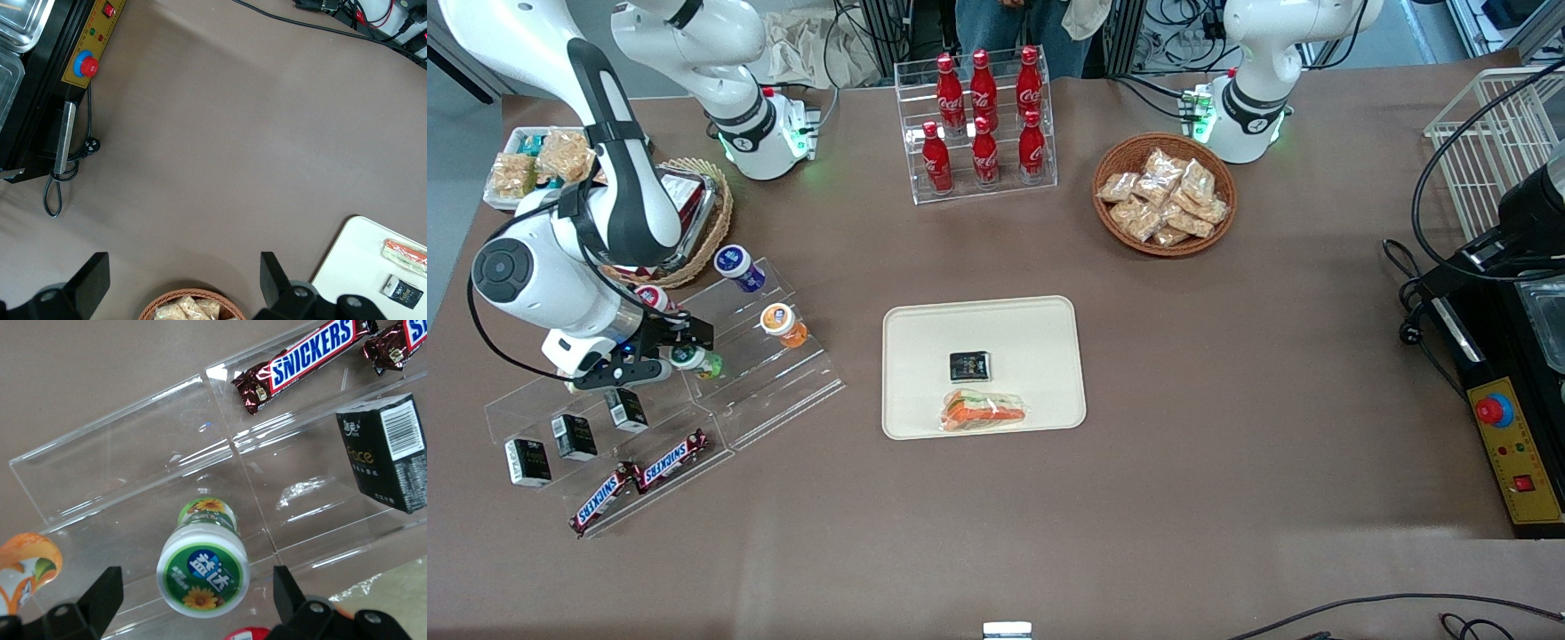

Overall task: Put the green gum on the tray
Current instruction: 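Lower the right gripper and close it on the green-labelled gum bottle, then lift the green gum bottle out of the rack toward the cream tray, then lower the green gum bottle onto the tray beside the black packet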

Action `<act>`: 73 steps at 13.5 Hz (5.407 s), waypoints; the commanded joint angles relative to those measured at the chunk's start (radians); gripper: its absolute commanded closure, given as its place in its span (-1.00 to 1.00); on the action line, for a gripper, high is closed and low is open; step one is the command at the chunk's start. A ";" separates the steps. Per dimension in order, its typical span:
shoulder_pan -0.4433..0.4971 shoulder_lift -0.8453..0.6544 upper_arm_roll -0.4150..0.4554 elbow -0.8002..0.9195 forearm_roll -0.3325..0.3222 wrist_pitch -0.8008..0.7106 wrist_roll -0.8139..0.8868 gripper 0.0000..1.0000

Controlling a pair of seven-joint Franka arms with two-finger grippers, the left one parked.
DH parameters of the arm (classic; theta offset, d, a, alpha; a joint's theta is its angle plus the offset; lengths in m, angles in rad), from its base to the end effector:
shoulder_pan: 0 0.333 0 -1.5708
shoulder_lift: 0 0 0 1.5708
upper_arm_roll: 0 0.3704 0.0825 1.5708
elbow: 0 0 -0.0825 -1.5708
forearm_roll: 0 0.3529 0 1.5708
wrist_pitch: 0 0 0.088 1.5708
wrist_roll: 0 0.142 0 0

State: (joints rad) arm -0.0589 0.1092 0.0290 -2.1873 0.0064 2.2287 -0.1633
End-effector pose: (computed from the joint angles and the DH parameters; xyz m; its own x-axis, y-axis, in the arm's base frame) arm 0.5191 -0.0154 0.3721 0.9894 0.1292 -0.0655 0.1283 -0.9916 -0.0189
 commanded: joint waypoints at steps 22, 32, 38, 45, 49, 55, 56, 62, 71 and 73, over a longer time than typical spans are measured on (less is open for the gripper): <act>-0.008 -0.008 0.046 -0.006 -0.022 0.032 0.002 0.26; 0.002 -0.062 0.104 0.181 -0.005 -0.174 0.014 0.27; 0.014 -0.060 0.261 0.241 0.058 -0.238 0.308 0.27; 0.220 0.036 0.296 0.270 0.055 -0.205 0.744 0.26; 0.293 0.154 0.295 0.268 0.046 -0.068 0.810 0.26; 0.307 0.285 0.287 0.264 0.009 0.014 0.827 0.26; 0.307 0.302 0.285 0.264 0.004 0.016 0.829 0.25; 0.318 0.357 0.285 0.264 0.006 0.048 0.832 0.24; 0.318 0.374 0.284 0.264 0.004 0.049 0.840 -1.00; 0.317 0.369 0.284 0.265 0.004 0.049 0.834 -1.00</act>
State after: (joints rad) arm 0.2526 0.4682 0.3165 -1.9454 0.0314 2.2733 0.6528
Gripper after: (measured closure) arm 0.000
